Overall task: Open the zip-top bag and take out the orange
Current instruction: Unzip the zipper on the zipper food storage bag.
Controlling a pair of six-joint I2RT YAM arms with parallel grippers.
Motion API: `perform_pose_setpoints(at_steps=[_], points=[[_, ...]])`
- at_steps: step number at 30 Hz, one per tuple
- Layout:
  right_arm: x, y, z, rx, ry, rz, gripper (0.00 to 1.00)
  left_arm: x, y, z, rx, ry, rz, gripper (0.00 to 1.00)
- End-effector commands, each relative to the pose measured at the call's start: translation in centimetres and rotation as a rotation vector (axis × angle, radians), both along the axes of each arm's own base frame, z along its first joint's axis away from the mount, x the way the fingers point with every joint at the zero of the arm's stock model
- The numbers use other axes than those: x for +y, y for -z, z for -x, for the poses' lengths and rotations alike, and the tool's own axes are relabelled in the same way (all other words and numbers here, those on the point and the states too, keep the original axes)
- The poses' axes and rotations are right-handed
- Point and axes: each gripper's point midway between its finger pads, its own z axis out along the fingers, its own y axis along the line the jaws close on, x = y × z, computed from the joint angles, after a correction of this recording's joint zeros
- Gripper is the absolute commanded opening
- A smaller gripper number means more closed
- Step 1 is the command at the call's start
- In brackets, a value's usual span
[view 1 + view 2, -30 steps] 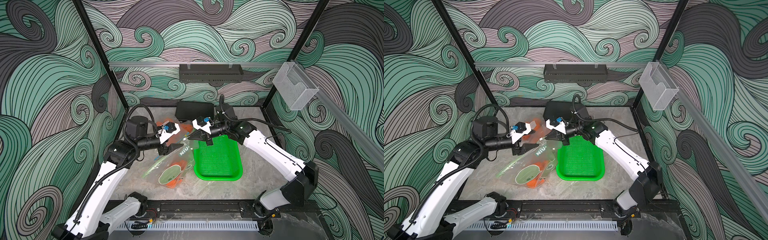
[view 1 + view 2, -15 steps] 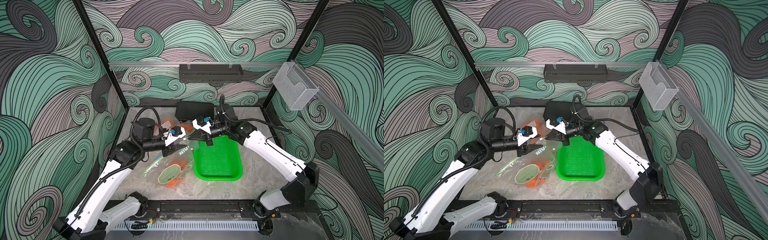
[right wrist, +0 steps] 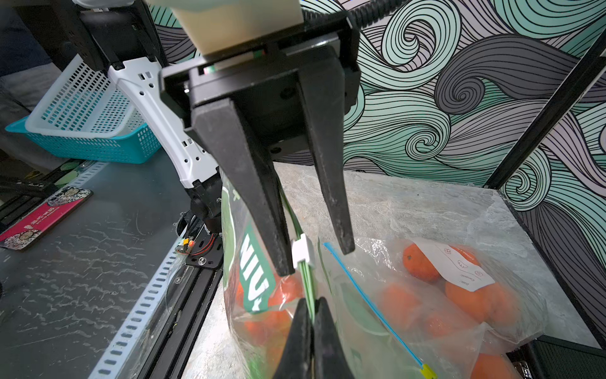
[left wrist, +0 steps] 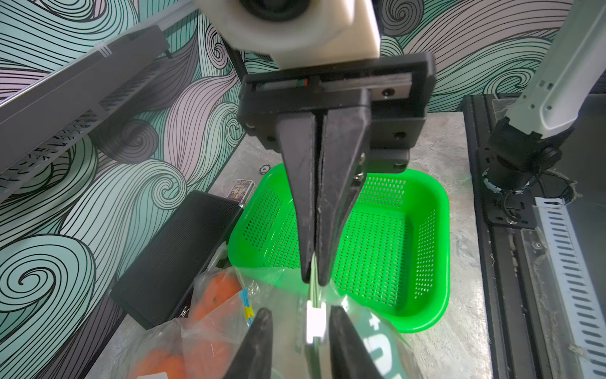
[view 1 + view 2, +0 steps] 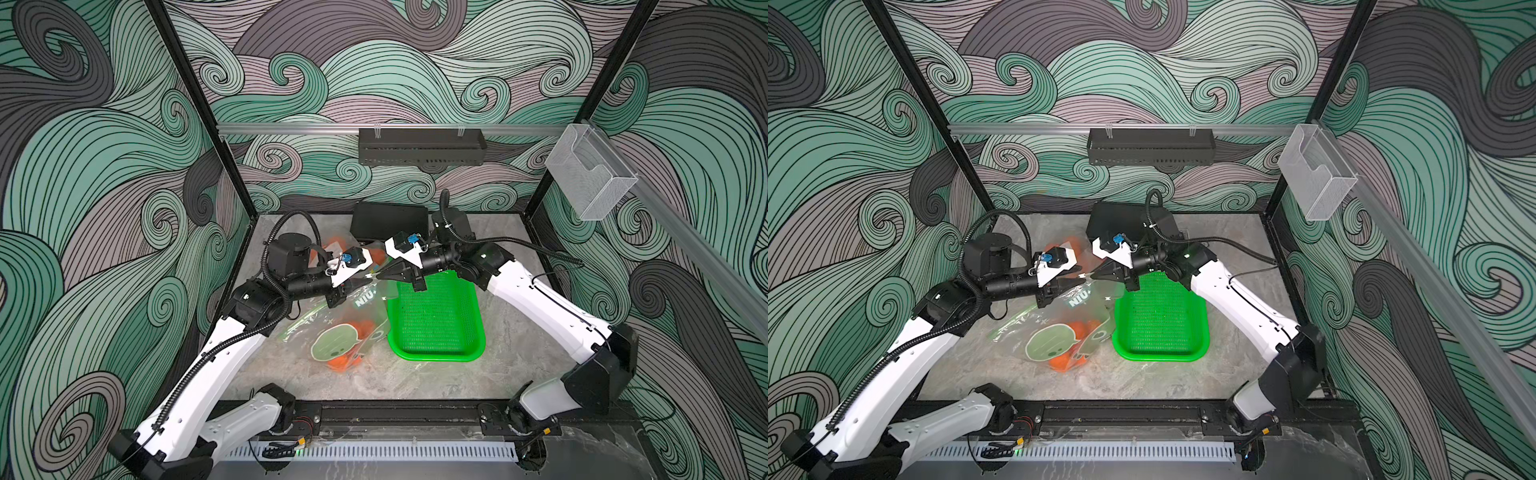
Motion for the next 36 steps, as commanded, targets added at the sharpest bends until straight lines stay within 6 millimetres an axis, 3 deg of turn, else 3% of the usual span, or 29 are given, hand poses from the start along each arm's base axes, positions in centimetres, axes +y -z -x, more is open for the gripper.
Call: perform_pose_setpoints(at_steps=[1, 6, 10, 14, 19, 26, 36], points=[[-0.2, -0.6, 0.3, -0.005, -0.005, -0.013, 0.0, -0.4, -0.6, 0.0, -0.034, 0.024, 0.005, 0.26], [-0.2, -0.7, 0.3, -0.007, -0.004, -0.013, 0.0, -0.5, -0.2, 0.1, -0.025, 0.034, -0.014, 0.07], [-0.2, -1.1, 0.0, -0.004, 0.01, -0.016, 0.0, -0.1, -0.4, 0.2, -0.022, 0.009, -0.008, 0.0], [-0.6, -2.5, -1.0, 0.021, 0.055, -0.039, 0.0, 0.9, -1.3, 0.1, 0.043, -0.088, 0.019, 0.0], [-1.5, -4.4, -2.7, 0.037, 0.108, -0.091, 0.0, 2.9, 0.2, 1.4, 0.147, -0.184, -0.019, 0.0], [-2.5, -4.7, -4.6, 0.071, 0.168, -0.106, 0.0, 5.0, 0.8, 4.2, 0.261, -0.262, -0.013, 0.0], [-3.9, -4.9, -7.3, 0.106, 0.263, -0.117, 0.0, 7.9, 2.3, 5.9, 0.343, -0.39, -0.087, 0.0]])
